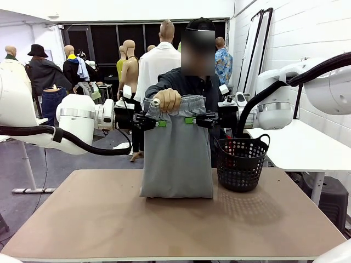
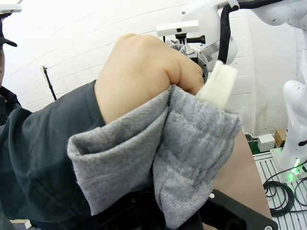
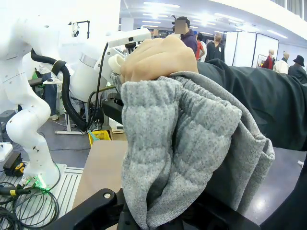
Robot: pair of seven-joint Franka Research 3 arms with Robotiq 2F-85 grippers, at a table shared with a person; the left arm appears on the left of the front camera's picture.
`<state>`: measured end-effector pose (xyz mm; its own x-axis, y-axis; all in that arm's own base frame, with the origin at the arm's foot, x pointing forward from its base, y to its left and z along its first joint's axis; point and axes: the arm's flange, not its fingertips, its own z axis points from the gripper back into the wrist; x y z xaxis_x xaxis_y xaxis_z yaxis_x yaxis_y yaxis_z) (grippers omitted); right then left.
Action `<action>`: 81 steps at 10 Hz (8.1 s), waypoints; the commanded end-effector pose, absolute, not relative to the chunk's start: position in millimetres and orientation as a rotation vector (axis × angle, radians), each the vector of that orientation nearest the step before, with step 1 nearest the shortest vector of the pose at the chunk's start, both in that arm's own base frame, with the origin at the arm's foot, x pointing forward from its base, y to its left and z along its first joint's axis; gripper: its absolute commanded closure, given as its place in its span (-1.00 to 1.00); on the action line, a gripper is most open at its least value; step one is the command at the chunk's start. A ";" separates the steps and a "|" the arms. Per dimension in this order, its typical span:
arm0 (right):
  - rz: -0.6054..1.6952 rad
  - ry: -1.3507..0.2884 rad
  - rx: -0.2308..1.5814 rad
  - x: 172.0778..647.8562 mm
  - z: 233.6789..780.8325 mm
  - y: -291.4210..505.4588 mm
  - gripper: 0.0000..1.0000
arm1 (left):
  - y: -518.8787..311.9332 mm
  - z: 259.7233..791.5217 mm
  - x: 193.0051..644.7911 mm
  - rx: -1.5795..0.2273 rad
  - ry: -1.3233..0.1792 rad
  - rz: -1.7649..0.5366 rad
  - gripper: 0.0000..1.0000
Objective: Fold the training pants.
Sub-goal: Release the ends of the Training pants and then grab the overlapped ends.
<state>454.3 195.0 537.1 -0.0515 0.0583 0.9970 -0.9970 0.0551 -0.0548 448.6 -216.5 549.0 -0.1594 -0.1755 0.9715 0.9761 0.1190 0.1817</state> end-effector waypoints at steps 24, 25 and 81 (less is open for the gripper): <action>1.231 -1.154 1.001 451.6 535.4 193.1 -1.00 | -204.6 551.5 445.7 -0.803 -1.257 -1.290 -1.00; 1.228 -1.159 0.993 449.8 536.4 190.6 -1.00 | -201.3 552.8 444.0 -0.793 -1.263 -1.280 -1.00; 1.158 -1.215 1.058 466.0 523.0 214.4 -1.00 | -244.0 540.8 494.3 -1.113 -1.163 -1.291 -1.00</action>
<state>459.3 204.3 523.9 0.0298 0.0651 0.9974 -0.9934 0.1121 0.0223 487.5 -239.2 533.6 -0.0650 -0.1195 0.9907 0.9979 -0.0013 0.0653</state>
